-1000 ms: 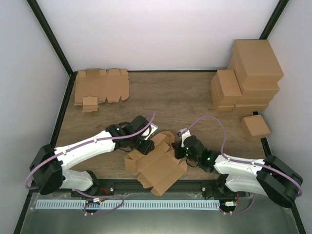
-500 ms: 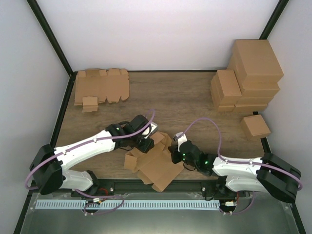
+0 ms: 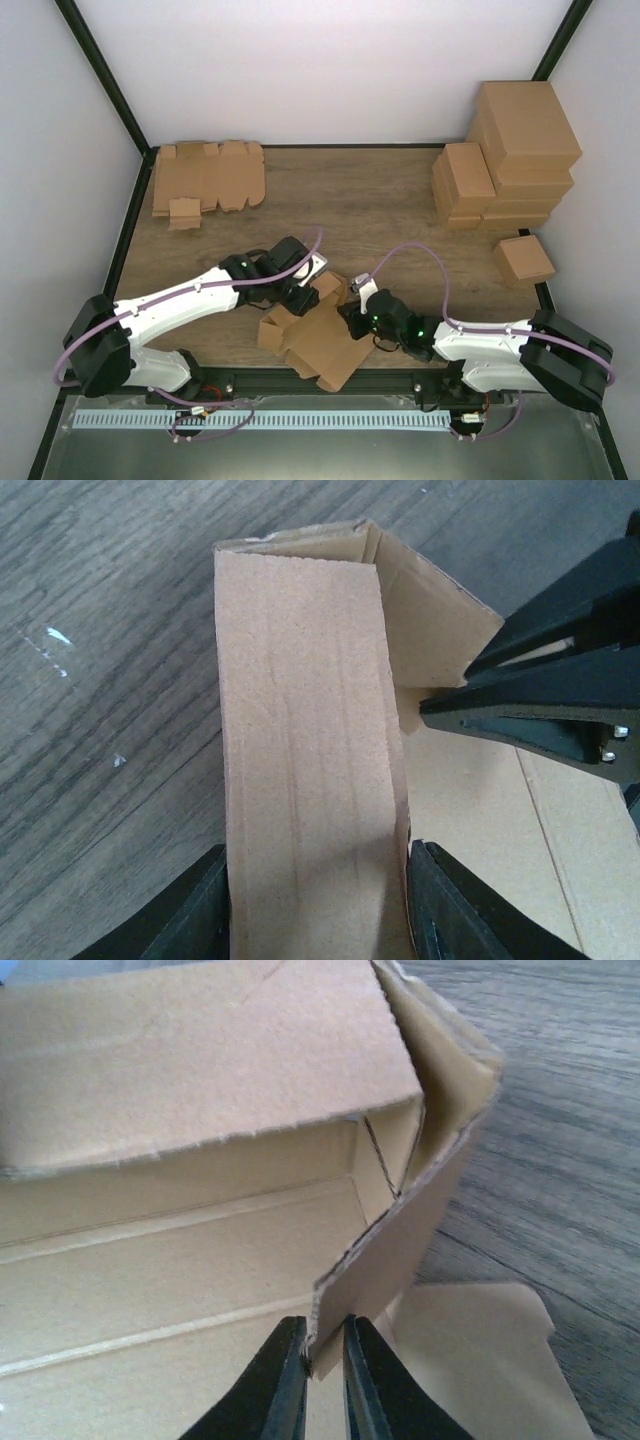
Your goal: Fold the paper box
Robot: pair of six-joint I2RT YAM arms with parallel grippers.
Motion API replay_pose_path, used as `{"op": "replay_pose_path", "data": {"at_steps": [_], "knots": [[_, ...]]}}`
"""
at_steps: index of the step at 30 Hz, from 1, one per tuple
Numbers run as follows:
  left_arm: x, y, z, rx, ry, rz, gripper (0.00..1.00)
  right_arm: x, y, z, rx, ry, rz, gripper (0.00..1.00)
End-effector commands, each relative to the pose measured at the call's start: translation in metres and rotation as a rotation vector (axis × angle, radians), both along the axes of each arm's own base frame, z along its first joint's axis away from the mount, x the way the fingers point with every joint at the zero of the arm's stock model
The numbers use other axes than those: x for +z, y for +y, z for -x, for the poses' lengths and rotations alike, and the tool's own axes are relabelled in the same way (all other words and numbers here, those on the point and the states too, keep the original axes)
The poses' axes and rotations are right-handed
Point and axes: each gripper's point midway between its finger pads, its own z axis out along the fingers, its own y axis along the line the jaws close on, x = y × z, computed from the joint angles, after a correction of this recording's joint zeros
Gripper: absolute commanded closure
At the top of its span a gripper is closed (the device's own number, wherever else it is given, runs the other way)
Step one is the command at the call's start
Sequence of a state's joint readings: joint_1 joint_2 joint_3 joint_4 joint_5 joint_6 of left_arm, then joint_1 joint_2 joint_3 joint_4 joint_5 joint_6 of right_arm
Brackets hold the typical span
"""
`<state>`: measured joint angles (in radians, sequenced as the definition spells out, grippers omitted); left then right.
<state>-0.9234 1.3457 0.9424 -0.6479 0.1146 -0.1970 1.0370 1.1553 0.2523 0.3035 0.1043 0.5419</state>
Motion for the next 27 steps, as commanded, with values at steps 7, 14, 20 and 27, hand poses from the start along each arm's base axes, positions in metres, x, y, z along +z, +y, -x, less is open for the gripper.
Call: {"op": "replay_pose_path", "data": {"at_steps": [7, 14, 20, 27], "knots": [[-0.001, -0.004, 0.007, -0.090, -0.008, -0.048, 0.53, 0.024, -0.014, 0.000, -0.041, -0.078, -0.044, 0.63], [0.000, -0.005, 0.005, -0.092, -0.021, -0.051, 0.53, 0.052, -0.037, 0.007, -0.090, -0.097, -0.133, 0.45], [0.002, -0.004, 0.002, -0.097, -0.039, -0.062, 0.53, 0.089, -0.056, -0.014, -0.201, -0.086, -0.180, 0.41], [0.001, -0.002, 0.002, -0.095, -0.041, -0.074, 0.53, 0.106, -0.074, -0.083, -0.240, 0.051, -0.209, 0.41]]}}
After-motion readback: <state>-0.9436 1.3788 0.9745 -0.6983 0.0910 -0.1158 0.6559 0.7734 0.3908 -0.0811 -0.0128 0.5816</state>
